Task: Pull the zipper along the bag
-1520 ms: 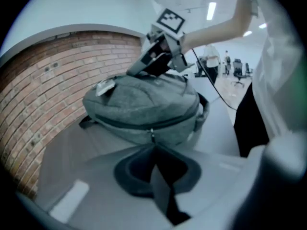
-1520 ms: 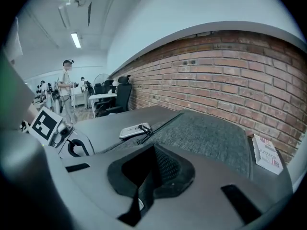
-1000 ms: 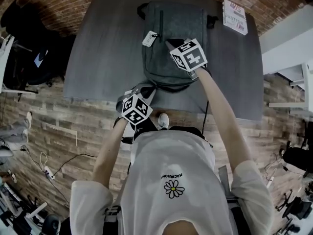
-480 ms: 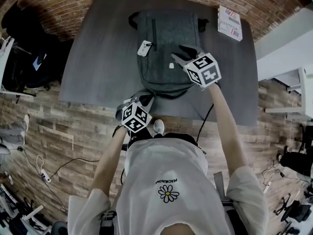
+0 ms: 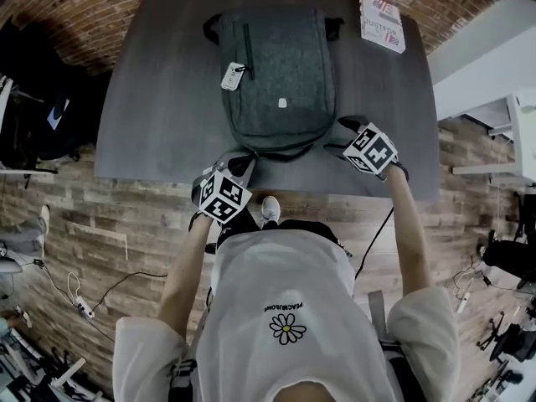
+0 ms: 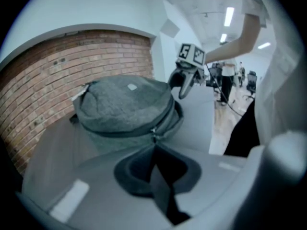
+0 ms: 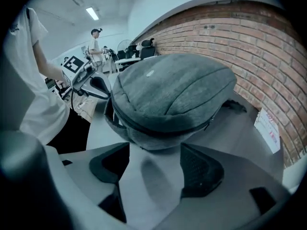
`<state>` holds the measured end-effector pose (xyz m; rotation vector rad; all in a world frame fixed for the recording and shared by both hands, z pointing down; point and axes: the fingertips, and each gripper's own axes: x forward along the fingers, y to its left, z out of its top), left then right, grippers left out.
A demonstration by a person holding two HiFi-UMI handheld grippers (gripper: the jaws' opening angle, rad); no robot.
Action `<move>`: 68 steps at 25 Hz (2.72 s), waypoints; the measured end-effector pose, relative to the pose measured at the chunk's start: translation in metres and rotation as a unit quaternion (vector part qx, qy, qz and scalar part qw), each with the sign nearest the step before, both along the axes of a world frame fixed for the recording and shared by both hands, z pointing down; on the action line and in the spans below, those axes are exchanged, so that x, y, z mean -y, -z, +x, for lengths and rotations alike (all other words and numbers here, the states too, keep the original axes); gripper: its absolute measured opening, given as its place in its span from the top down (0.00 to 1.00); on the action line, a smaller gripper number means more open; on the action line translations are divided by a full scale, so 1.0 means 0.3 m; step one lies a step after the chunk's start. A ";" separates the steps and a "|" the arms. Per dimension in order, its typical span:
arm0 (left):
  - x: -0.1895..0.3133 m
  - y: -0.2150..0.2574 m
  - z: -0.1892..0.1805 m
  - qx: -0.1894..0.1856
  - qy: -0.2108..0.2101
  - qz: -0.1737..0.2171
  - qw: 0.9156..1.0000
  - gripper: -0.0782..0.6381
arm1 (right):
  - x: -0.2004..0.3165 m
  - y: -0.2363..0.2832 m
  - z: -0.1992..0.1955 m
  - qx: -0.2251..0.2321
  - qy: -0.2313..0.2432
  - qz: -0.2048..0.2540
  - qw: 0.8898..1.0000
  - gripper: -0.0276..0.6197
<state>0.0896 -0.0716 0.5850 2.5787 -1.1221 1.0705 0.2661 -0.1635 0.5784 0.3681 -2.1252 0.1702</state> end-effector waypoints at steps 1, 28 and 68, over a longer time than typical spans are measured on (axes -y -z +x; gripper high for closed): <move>-0.001 0.001 0.004 -0.001 0.001 0.000 1.000 0.88 | -0.006 -0.024 -0.014 0.005 -0.003 -0.005 1.000 0.46; -0.122 0.069 -0.270 0.000 0.172 0.008 0.985 0.88 | -0.275 -0.025 -0.570 0.059 0.085 0.031 0.994 0.82; 0.095 -0.002 -0.605 0.042 -0.069 -0.144 0.986 0.79 | -0.255 -0.054 -0.591 0.029 0.090 0.025 0.995 0.89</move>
